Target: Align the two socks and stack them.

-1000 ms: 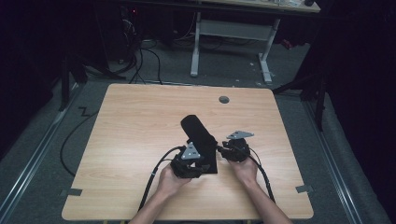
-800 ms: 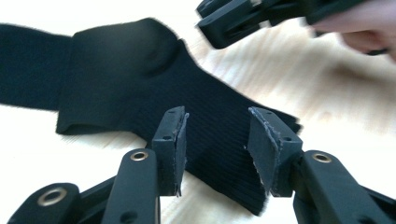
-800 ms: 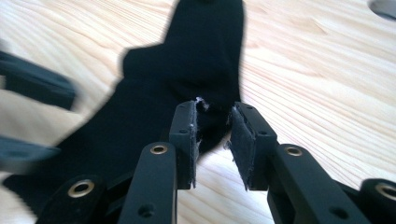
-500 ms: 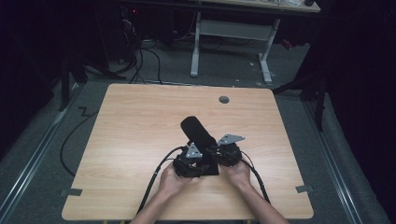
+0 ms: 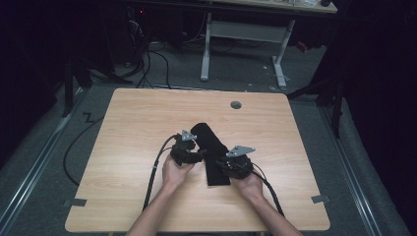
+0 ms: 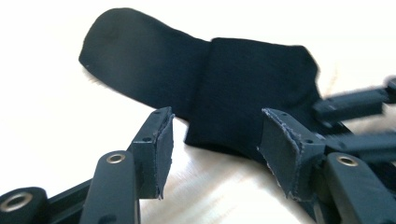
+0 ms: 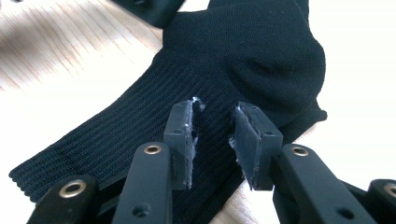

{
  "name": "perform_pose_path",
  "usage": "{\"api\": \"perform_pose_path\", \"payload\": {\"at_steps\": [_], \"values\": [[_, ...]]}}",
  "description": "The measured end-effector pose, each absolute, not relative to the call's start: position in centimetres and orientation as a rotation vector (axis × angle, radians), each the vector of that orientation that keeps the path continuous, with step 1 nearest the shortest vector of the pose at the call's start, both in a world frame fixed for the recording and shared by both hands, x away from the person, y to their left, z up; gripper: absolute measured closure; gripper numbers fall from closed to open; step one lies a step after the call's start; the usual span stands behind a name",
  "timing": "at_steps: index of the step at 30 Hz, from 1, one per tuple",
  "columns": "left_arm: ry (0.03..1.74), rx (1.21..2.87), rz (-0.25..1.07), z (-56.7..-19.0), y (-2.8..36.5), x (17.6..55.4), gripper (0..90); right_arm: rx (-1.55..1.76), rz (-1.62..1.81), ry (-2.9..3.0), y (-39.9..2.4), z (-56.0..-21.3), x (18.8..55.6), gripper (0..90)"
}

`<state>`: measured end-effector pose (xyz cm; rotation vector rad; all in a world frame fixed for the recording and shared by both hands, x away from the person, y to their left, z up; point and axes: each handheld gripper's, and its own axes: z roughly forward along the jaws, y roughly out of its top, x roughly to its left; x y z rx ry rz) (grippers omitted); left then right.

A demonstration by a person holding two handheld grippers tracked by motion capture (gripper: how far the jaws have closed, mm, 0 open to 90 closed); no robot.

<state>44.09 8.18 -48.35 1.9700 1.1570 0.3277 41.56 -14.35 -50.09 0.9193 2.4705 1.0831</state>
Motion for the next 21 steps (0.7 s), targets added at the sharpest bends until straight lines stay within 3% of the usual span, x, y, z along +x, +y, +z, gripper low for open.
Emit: {"api": "perform_pose_path", "payload": {"at_steps": [10, 18, 21], "values": [[1.213, 1.922, 0.174, -49.7, 8.3, 45.3, 57.3, 0.911, 1.073, 2.472, -14.3, -50.1, 41.5, 67.2], [1.164, 1.941, 0.167, -49.5, 8.0, 45.0, 84.3, 0.904, 1.07, 2.469, -14.2, -50.1, 41.5, 67.2], [1.122, 1.955, 0.217, -48.9, 7.8, 44.5, 87.0, 0.903, 1.068, 2.466, -14.2, -50.0, 41.5, 66.9]]}}
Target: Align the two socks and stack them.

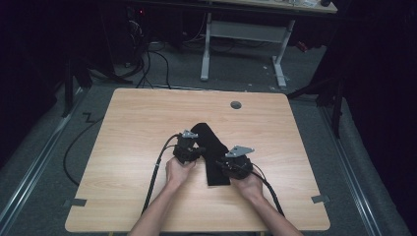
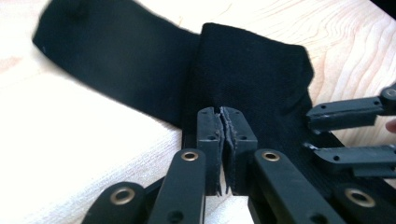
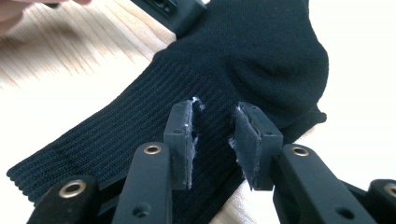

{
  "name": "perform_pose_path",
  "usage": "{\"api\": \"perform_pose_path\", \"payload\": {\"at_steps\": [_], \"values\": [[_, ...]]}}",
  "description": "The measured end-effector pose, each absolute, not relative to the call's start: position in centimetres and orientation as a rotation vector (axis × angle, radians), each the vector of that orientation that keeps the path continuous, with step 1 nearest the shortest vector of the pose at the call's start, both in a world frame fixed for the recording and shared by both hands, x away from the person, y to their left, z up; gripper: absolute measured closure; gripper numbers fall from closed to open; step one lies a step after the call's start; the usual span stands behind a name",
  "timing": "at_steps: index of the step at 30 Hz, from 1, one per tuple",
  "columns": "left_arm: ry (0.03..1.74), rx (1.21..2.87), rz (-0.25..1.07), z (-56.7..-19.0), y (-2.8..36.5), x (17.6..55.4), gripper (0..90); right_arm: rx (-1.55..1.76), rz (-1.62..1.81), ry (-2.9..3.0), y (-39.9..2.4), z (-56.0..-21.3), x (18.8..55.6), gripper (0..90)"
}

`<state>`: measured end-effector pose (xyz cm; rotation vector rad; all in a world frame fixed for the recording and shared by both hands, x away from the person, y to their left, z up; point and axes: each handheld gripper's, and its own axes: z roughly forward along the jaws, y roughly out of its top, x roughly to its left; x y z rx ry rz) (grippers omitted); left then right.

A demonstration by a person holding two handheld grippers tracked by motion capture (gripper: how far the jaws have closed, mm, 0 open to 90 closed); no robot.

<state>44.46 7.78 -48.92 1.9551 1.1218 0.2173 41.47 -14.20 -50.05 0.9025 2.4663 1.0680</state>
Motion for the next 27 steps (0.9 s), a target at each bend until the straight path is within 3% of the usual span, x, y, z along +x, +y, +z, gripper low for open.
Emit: {"api": "perform_pose_path", "payload": {"at_steps": [11, 17, 27], "values": [[0.986, 1.965, 0.331, -46.9, 7.2, 42.7, 87.9, 0.882, 1.099, 2.472, -14.6, -49.3, 39.9, 65.7], [0.829, 2.037, 0.381, -46.1, 5.5, 40.6, 87.7, 0.876, 1.083, 2.486, -15.2, -49.5, 38.8, 66.2], [0.749, 2.208, 0.19, -49.0, 3.4, 39.1, 86.6, 0.889, 1.08, 2.492, -15.9, -49.5, 38.2, 66.8]]}}
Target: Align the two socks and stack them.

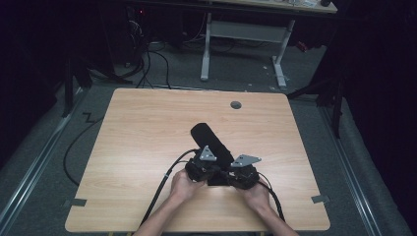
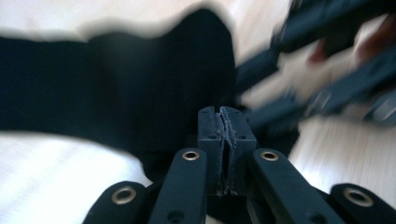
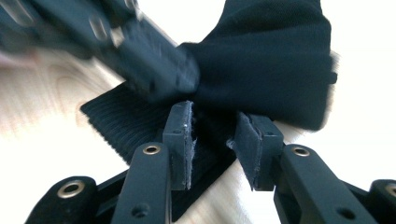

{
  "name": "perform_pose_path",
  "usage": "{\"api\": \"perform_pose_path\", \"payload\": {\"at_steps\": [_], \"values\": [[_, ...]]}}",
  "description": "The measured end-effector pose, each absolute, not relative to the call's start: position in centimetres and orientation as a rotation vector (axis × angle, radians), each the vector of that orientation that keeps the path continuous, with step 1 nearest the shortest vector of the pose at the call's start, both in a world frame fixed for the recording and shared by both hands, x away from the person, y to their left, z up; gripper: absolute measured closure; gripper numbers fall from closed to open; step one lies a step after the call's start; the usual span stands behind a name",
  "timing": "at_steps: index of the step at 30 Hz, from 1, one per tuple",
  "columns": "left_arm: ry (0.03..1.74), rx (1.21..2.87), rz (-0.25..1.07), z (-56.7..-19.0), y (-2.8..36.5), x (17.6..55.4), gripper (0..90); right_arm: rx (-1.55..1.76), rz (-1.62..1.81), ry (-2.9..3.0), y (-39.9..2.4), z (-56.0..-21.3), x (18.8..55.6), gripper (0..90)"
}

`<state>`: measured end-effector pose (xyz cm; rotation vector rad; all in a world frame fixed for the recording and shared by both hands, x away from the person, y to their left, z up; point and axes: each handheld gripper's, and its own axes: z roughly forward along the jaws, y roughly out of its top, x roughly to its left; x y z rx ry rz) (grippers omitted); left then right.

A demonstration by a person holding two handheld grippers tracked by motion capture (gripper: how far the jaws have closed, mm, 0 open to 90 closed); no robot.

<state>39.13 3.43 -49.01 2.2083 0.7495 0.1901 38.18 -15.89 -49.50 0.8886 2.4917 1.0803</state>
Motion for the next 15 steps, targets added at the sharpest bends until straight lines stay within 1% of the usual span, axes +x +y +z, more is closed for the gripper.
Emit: {"api": "perform_pose_path", "payload": {"at_steps": [1, 6, 9, 15], "values": [[0.749, 2.194, 0.183, -49.0, 3.6, 39.1, 85.5, 0.883, 1.077, 2.494, -16.0, -49.4, 38.1, 66.9], [0.746, 2.113, 0.208, -47.4, 4.5, 38.8, 69.0, 0.881, 1.058, 2.504, -16.2, -49.7, 38.1, 67.5], [0.817, 2.052, 0.261, -46.3, 5.5, 39.7, 61.4, 0.881, 1.056, 2.503, -16.1, -49.8, 38.1, 67.7], [0.982, 2.039, 0.322, -46.6, 6.0, 42.5, 55.2, 0.871, 1.052, 2.502, -16.0, -49.8, 38.0, 68.7]]}}
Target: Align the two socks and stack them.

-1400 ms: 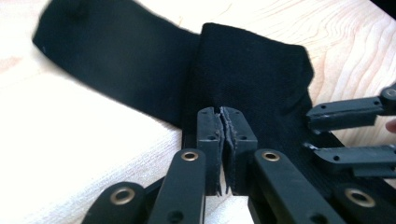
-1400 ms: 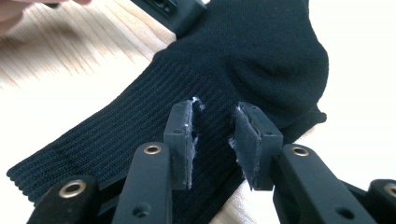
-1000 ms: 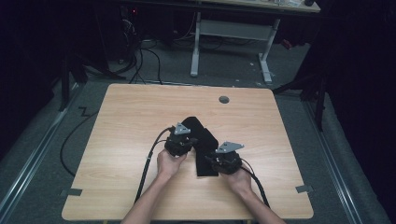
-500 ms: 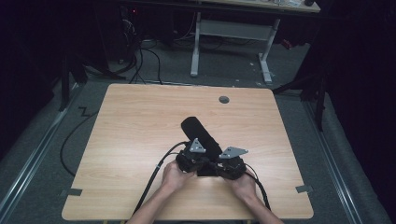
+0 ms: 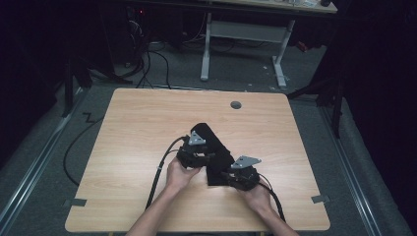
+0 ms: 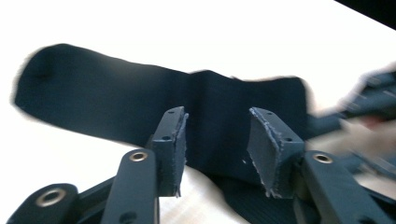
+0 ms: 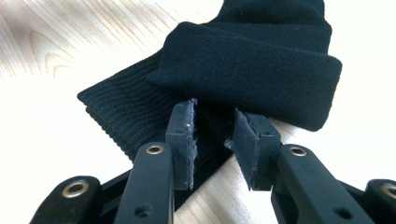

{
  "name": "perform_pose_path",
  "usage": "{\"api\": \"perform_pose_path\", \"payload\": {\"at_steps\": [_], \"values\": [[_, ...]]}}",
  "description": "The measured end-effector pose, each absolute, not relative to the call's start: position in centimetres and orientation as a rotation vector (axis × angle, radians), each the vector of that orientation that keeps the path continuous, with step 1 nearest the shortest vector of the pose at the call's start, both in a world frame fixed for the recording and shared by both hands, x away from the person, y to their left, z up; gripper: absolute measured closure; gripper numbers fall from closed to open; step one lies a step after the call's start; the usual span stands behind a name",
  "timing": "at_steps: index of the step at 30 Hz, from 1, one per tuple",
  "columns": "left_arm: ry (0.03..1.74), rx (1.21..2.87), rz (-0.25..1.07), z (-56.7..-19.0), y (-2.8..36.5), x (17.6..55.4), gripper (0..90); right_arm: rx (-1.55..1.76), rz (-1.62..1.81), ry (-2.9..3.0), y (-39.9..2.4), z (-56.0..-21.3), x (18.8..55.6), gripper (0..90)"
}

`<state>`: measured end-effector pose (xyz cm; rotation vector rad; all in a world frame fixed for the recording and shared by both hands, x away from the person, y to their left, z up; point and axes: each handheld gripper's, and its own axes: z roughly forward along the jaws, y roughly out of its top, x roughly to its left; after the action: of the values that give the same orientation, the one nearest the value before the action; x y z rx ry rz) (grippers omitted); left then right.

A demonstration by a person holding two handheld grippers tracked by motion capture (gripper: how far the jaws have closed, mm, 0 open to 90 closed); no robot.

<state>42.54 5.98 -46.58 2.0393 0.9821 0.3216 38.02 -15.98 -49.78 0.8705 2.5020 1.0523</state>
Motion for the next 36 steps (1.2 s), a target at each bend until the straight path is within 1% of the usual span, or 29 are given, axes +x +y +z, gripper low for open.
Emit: {"api": "perform_pose_path", "payload": {"at_steps": [3, 7, 11, 13, 17, 19, 24, 36], "values": [[1.025, 2.069, 0.328, -47.6, 5.4, 44.0, 54.0, 0.86, 1.041, 2.503, -15.9, -49.8, 37.9, 69.2], [1.049, 2.086, 0.322, -48.6, 4.5, 45.0, 54.2, 0.842, 1.032, 2.51, -15.9, -49.8, 37.7, 69.2], [1.013, 2.101, 0.324, -48.7, 3.7, 45.1, 58.1, 0.833, 1.031, 2.511, -15.9, -49.8, 37.5, 69.1], [0.988, 2.117, 0.327, -48.6, 3.4, 45.1, 63.0, 0.821, 1.03, 2.516, -15.9, -49.8, 37.4, 69.2], [0.976, 2.136, 0.319, -48.6, 3.3, 45.2, 80.2, 0.82, 1.024, 2.522, -16.0, -49.8, 37.2, 69.1], [0.967, 2.149, 0.331, -48.6, 3.4, 45.2, 85.6, 0.81, 1.029, 2.517, -16.0, -49.8, 37.2, 69.2], [0.99, 2.123, 0.341, -48.2, 3.9, 45.4, 87.5, 0.805, 1.034, 2.522, -16.1, -49.8, 36.9, 69.2], [1.092, 2.058, 0.47, -46.7, 6.2, 46.5, 88.0, 0.774, 1.022, 2.531, -16.3, -49.8, 35.9, 69.2]]}}
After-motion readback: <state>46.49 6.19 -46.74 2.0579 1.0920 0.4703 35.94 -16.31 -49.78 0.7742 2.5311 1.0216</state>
